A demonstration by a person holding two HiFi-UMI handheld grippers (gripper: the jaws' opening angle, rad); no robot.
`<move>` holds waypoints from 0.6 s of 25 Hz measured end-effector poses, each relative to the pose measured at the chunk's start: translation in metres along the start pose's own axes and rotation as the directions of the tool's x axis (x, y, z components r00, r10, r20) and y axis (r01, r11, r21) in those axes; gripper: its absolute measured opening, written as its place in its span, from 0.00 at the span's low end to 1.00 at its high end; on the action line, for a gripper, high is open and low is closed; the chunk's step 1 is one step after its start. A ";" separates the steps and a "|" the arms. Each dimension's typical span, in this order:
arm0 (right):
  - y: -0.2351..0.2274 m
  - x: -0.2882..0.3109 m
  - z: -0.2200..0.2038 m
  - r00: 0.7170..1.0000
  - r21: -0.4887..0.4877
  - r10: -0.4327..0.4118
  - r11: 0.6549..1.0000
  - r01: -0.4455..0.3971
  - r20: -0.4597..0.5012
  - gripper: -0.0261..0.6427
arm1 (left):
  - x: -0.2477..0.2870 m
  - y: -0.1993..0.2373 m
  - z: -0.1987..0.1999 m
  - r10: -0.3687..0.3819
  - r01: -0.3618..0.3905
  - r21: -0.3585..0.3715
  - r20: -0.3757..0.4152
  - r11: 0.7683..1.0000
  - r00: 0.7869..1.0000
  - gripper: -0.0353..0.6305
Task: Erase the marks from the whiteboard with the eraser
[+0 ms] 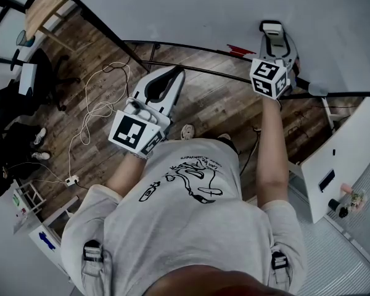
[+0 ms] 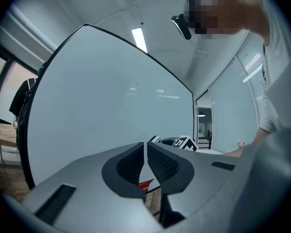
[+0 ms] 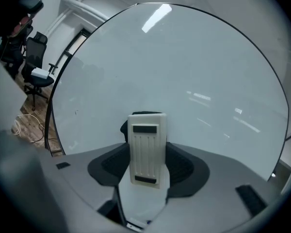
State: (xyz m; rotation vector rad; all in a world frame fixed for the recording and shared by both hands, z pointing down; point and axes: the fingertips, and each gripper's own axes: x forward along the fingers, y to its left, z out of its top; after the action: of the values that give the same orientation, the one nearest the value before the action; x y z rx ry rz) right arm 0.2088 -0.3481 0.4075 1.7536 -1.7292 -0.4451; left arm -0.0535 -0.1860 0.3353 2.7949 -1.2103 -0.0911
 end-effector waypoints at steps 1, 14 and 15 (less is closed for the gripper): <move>0.000 -0.001 0.001 1.000 0.005 0.008 1.000 -0.008 0.001 0.39 | -0.001 -0.001 0.001 0.000 0.000 0.000 0.002 1.000 1.000 0.11; 0.022 -0.076 0.042 0.968 0.205 0.181 0.955 -0.216 0.175 0.39 | 0.002 -0.007 0.004 -0.024 0.025 -0.002 0.013 1.000 1.000 0.11; 0.022 -0.084 0.047 0.963 0.220 0.190 0.948 -0.231 0.193 0.39 | 0.002 -0.007 0.005 -0.026 0.026 -0.001 0.014 1.000 1.000 0.11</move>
State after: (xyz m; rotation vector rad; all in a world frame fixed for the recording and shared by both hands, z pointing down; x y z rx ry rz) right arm 0.1556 -0.2741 0.3707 1.7068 -2.1449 -0.3070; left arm -0.0472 -0.1830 0.3294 2.8137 -1.1769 -0.1133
